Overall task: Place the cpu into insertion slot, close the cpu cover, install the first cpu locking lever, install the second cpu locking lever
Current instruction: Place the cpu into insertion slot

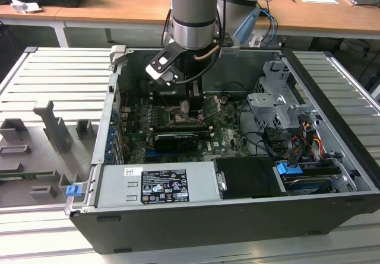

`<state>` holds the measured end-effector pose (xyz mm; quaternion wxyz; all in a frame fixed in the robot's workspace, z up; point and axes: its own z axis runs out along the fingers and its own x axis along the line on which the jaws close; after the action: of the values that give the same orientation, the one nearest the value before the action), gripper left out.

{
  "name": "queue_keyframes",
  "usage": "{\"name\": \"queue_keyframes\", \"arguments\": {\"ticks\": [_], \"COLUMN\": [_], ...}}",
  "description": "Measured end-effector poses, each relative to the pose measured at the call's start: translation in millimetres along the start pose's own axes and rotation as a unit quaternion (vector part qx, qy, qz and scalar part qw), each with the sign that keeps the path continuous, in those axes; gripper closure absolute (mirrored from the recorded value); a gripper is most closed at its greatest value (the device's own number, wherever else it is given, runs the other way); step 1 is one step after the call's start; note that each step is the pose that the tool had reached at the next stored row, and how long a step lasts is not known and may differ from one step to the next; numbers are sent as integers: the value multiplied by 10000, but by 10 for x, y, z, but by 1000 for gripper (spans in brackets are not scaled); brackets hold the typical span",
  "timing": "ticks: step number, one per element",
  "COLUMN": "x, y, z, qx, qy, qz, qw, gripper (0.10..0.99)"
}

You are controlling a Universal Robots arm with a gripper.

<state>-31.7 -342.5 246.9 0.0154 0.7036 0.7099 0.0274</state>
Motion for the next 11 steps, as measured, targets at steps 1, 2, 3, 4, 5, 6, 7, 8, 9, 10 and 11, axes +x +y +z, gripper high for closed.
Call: {"name": "queue_keyframes", "arguments": {"ticks": [1, 2, 3, 4, 5, 6, 7, 8, 9, 10, 11], "x": [2, 5, 11, 17, 29, 36, 44, 63, 86, 101, 114], "y": [-9, -16, -22, -25, -29, -33, -35, -36, -35, -35, -36], "z": [17, 34, 50, 63, 88, 102, 113, 125, 130, 133, 137], "qx": [0, 0, 0, 0, 0, 0, 0, 0, 0, 0, 0], "qy": [1, 1, 1, 1, 0, 1, 0, 0, 0, 0, 0], "qz": [0, 0, 0, 0, 0, 0, -1, 0, -1, -1, 0], "qw": [10000, 10000, 10000, 10000, 10000, 10000, 10000, 10000, 10000, 10000, 10000], "gripper": [545, 545, 545, 545, 545, 545, 545, 545, 545, 545, 545]}}
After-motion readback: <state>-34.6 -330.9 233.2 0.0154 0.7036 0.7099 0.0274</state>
